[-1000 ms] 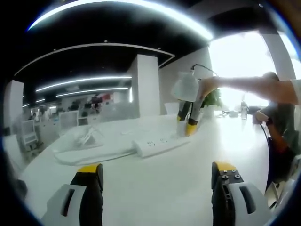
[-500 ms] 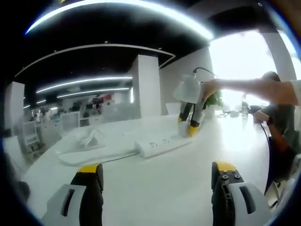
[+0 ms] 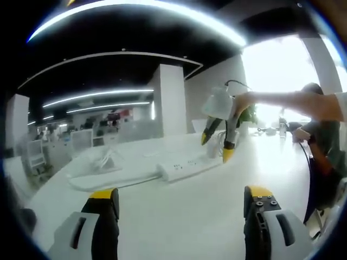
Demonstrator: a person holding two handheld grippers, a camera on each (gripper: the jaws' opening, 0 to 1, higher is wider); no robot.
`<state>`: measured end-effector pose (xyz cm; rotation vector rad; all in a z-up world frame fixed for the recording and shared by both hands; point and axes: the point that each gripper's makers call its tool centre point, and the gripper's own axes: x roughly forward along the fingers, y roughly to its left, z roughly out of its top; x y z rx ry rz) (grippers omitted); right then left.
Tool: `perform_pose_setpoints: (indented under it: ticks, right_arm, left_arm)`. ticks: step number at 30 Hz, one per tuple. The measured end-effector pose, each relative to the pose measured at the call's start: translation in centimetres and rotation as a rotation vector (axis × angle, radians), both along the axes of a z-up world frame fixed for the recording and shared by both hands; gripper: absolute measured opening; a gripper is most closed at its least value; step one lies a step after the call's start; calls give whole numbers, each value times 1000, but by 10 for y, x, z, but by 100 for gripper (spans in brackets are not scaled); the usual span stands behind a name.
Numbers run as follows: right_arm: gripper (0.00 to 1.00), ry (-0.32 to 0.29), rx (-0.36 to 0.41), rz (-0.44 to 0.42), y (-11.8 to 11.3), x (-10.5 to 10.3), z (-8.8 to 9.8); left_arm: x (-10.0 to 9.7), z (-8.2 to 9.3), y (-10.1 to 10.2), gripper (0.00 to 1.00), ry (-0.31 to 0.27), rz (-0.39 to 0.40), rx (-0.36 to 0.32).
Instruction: Straighten the power strip on the desk, plug the charger into it
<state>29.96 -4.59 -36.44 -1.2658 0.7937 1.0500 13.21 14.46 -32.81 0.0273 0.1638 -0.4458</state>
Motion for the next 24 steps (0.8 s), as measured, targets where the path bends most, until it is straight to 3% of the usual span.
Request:
perform_pose_setpoints:
  ticks: [9,17,24]
  right_arm:
    - [82,4,18,5,0,-3,-1]
    - [100,-10,75,7,7,-2,2]
    - [100,-7,110,-1,10,-4,8]
  left_arm:
    - [-2,1,2,98,-5,3,-4]
    - [-4,4,1,98,-10,0,-2]
    - [-5,5,2,98,-13,4,-2]
